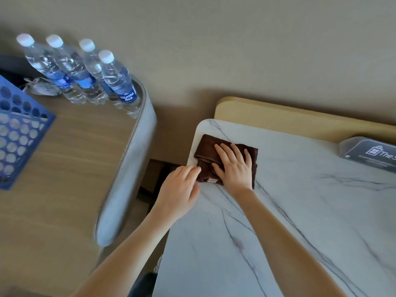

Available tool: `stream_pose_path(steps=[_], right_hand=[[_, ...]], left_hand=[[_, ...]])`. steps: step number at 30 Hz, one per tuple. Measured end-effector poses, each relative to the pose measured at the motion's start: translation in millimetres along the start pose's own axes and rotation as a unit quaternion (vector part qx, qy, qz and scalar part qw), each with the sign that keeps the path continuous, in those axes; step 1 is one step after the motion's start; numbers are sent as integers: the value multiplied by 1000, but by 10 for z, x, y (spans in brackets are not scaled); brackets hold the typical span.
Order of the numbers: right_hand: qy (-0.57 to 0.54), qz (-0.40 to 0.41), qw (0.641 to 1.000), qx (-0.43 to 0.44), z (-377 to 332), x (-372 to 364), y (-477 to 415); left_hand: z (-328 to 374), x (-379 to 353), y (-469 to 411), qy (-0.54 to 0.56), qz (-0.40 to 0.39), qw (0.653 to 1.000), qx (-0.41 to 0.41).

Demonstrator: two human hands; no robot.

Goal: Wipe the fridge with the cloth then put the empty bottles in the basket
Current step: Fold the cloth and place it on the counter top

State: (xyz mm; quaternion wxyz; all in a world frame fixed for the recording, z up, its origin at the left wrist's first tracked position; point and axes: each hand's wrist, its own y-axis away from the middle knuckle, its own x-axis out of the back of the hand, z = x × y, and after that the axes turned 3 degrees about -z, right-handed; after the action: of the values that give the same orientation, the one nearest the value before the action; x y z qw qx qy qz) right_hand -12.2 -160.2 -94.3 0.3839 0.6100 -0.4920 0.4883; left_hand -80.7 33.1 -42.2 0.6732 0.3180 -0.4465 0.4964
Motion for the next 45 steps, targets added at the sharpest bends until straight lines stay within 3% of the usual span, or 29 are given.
stream_pose_path(steps=[7, 12, 16, 19, 25, 32, 38, 45], right_hand=[[-10, 28, 999, -16, 81, 4, -487], [-64, -15, 998, -24, 23, 185, -401], [-117, 107, 987, 1, -175, 482, 65], [-105, 150, 983, 27, -328, 663, 567], [-70, 144, 987, 28, -578, 614, 1675], [-59, 69, 996, 4, -705, 292, 2762], [-78, 47, 996, -9, -738, 295, 3146], [-70, 75, 994, -24, -871, 585, 3439]], left_hand=[[-89, -20, -100, -14, -20, 1000, 16], [-50, 71, -8, -21, -19, 999, 15], [67, 261, 150, -25, 24, 999, -11], [192, 420, 339, -41, 74, 995, -46], [363, 473, 947, -40, 98, 992, -75], [440, 47, 1948, -39, 10, 998, -45], [664, -82, 2359, -34, -9, 999, -17], [855, 122, 2609, -20, 32, 999, -37]])
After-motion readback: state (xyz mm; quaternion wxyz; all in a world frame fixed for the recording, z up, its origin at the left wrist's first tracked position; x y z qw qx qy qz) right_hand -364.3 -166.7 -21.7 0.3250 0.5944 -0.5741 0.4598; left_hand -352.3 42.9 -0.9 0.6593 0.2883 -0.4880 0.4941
